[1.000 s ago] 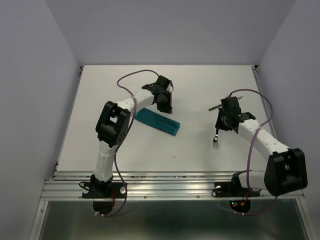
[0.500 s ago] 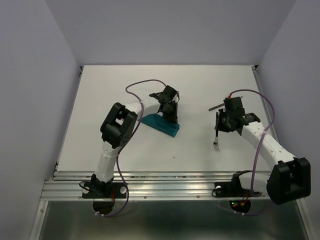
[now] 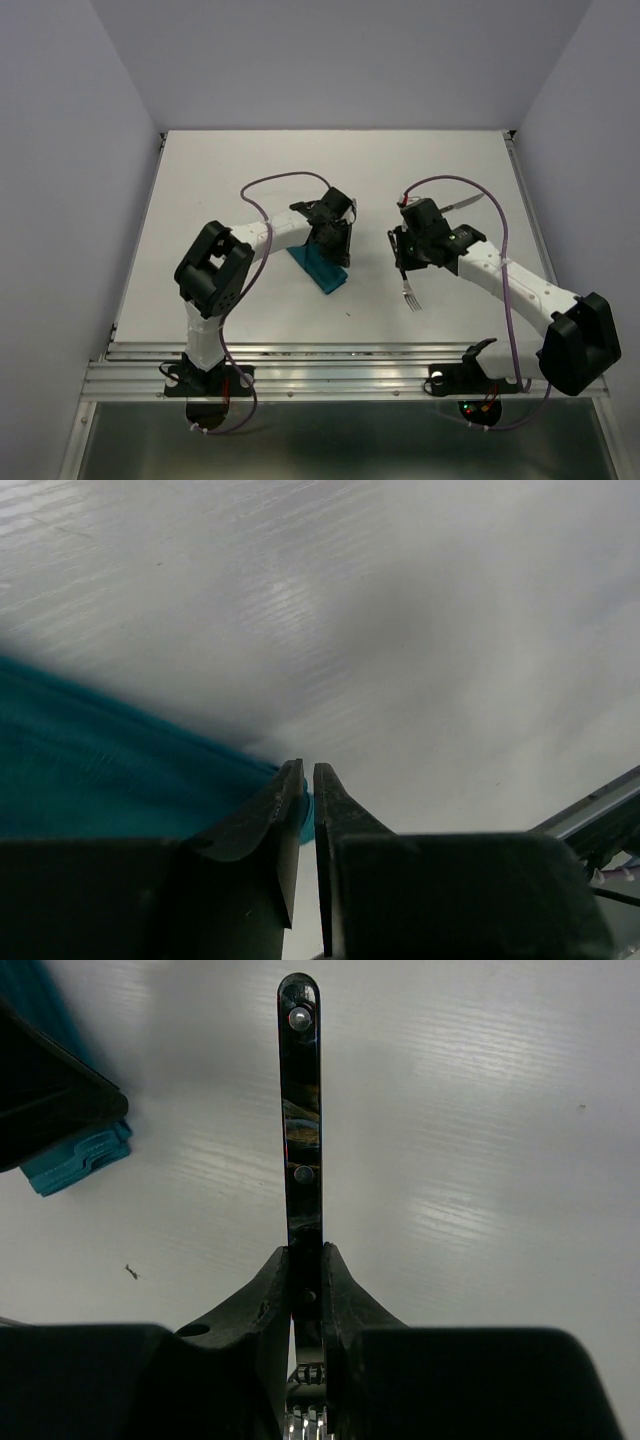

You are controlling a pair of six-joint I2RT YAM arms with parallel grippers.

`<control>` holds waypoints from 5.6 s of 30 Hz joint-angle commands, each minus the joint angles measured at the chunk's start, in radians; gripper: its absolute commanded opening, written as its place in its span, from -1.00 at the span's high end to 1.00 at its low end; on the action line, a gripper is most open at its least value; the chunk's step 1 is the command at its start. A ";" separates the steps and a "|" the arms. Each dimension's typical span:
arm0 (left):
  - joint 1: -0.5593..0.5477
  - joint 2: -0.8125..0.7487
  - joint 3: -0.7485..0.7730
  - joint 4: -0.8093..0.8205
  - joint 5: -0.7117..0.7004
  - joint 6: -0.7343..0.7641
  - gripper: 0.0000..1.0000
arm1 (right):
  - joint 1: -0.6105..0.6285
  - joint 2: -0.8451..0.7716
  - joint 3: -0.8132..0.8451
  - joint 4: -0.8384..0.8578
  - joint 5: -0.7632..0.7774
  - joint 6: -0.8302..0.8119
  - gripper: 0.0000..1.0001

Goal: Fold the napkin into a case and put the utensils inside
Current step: Move the smaller rectangle folded napkin to the center of the board, then stuff the fork into the folded napkin.

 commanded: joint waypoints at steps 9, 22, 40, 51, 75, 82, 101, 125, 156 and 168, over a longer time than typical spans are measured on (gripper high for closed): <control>0.003 -0.227 -0.067 -0.047 -0.128 -0.006 0.77 | 0.049 0.054 0.098 0.021 0.055 0.021 0.99; 0.003 -0.043 -0.131 0.088 -0.036 -0.014 0.97 | 0.087 0.017 0.053 0.051 0.079 -0.023 0.99; 0.282 -0.258 -0.090 -0.033 0.049 0.060 0.97 | 0.224 0.185 0.219 0.053 -0.048 -0.169 0.99; 0.465 -0.103 0.070 -0.085 -0.029 0.054 0.97 | 0.297 0.423 0.438 -0.054 0.004 -0.238 0.99; 0.476 0.073 0.156 -0.076 -0.019 0.074 0.96 | 0.340 0.804 0.753 -0.205 0.020 -0.229 0.99; 0.476 0.069 0.146 -0.070 -0.005 0.085 0.96 | 0.340 0.830 0.781 -0.196 0.020 -0.232 0.99; 0.477 -0.052 0.177 -0.091 -0.066 0.124 0.77 | 0.340 0.885 0.822 -0.125 0.010 -0.250 0.99; 0.499 0.147 0.271 -0.119 -0.063 0.141 0.85 | 0.340 0.943 0.900 -0.096 0.043 -0.258 0.99; 0.485 0.179 0.263 -0.108 0.013 0.175 0.90 | 0.340 0.956 0.897 -0.035 0.061 -0.365 0.99; 0.443 0.185 0.261 -0.109 0.018 0.177 0.91 | 0.340 0.919 0.857 -0.021 0.055 -0.381 0.99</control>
